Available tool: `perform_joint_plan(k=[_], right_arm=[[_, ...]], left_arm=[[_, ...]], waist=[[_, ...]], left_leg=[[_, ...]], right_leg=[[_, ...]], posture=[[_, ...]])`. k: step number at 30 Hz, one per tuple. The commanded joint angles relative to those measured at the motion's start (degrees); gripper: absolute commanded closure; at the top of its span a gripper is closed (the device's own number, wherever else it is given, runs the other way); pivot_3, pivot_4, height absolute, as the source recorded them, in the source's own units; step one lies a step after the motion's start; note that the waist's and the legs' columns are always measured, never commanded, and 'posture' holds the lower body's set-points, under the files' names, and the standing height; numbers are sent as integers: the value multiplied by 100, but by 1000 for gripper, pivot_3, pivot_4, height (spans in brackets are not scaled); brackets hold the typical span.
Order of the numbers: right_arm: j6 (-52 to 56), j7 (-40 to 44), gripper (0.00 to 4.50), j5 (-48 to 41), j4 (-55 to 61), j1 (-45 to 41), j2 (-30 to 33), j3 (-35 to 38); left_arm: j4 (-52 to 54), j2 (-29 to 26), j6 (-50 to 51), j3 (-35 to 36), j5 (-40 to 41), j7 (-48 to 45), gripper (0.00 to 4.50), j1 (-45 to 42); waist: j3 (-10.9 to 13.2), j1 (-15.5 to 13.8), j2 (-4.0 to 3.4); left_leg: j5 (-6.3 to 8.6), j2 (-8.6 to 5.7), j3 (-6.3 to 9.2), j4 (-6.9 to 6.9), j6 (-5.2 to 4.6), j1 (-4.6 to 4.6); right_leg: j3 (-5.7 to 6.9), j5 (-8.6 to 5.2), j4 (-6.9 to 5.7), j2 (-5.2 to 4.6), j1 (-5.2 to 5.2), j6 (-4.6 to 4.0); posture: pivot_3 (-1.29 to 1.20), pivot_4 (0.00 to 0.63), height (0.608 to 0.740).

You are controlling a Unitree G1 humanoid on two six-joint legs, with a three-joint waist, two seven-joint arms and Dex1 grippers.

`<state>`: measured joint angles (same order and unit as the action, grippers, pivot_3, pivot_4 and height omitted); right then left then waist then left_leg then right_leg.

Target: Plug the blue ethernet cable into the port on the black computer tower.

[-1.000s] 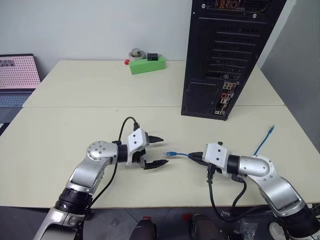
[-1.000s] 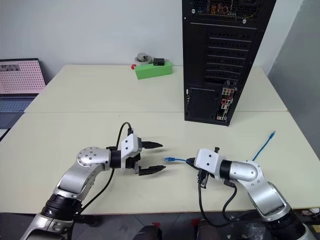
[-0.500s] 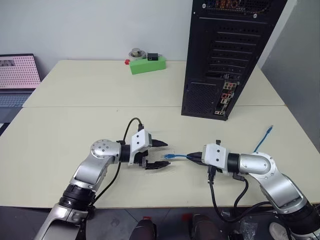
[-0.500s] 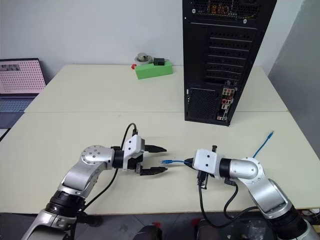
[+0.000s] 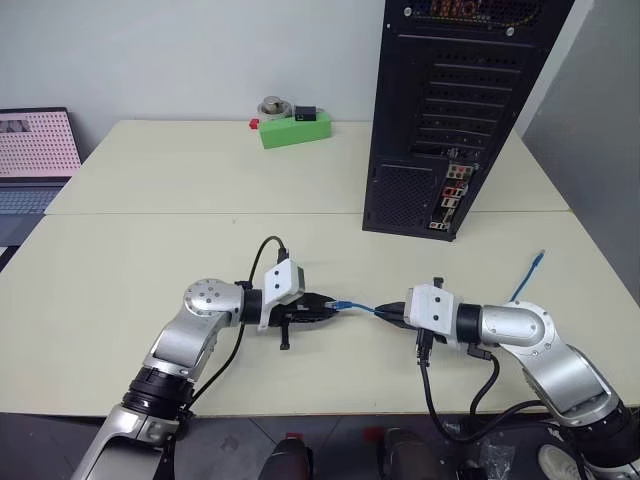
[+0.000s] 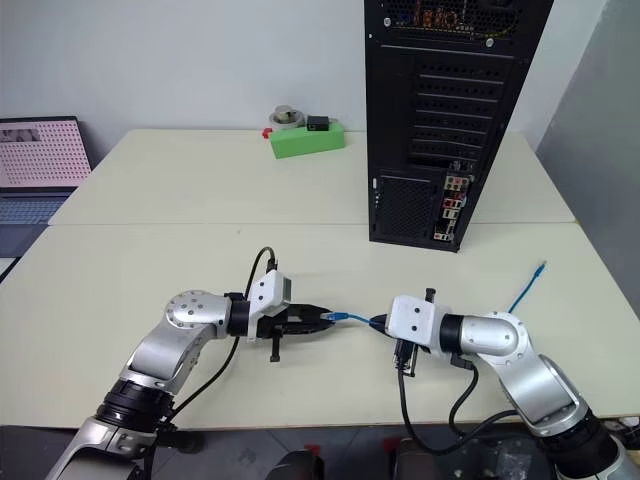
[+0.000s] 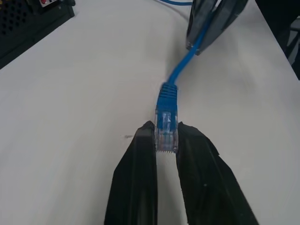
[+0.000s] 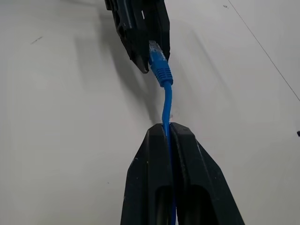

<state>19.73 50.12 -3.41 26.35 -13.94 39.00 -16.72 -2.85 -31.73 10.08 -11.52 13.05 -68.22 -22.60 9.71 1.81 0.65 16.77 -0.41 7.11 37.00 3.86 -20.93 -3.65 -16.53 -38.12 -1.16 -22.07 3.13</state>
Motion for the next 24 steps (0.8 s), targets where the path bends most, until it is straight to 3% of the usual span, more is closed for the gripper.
perform_joint_plan(k=[1, 5, 10, 14, 20, 24], right_arm=[[-101, 105, 4500, 3, 253, -89, 110, 84], [-188, 118, 4500, 60, 160, -104, 156, 72], [-89, 364, 3333, -288, 128, -70, 340, 356], [579, 640, 2497, -1072, 309, 37, 539, 880], [1896, 307, 1233, -2442, 582, 158, 137, 1483], [2589, -298, 1057, -3011, 593, 99, -519, 1503]], left_arm=[[-70, 2, -387, -42, -142, 29, 4193, -38], [-138, 32, -659, -35, -168, 59, 4193, -38], [-223, 85, -1221, -43, -287, 96, 4193, -23], [-303, 138, -1938, -75, -455, 169, 4193, 21], [-601, 228, -3899, -164, -1035, 521, 4194, 97], [-963, 320, -5292, -162, -1347, 905, 4194, 40]], waist=[[0, 0, 0], [0, 0, 0], [0, -4, 0], [0, -14, 0], [0, -5, 1], [0, -6, 1]], left_leg=[[0, 0, 0, 0, 0, 0], [0, 0, 0, 0, 0, 0], [0, 0, 0, 0, 0, 0], [0, -2, -1, 1, 0, 0], [0, 0, 0, -1, 0, 0], [0, 1, 0, 1, 0, 1]], right_leg=[[0, 0, 0, 0, 0, 0], [0, 0, 0, 0, 0, 0], [0, 0, 0, 0, 0, 0], [-1, 0, 2, -4, 2, 0], [-1, 0, 2, -4, 2, -1], [-2, 1, 0, -4, 2, -1]], posture=[[0, 150, 740], [0, 150, 740], [0, 150, 740], [0, 150, 740], [0, 150, 740], [0, 150, 740]])
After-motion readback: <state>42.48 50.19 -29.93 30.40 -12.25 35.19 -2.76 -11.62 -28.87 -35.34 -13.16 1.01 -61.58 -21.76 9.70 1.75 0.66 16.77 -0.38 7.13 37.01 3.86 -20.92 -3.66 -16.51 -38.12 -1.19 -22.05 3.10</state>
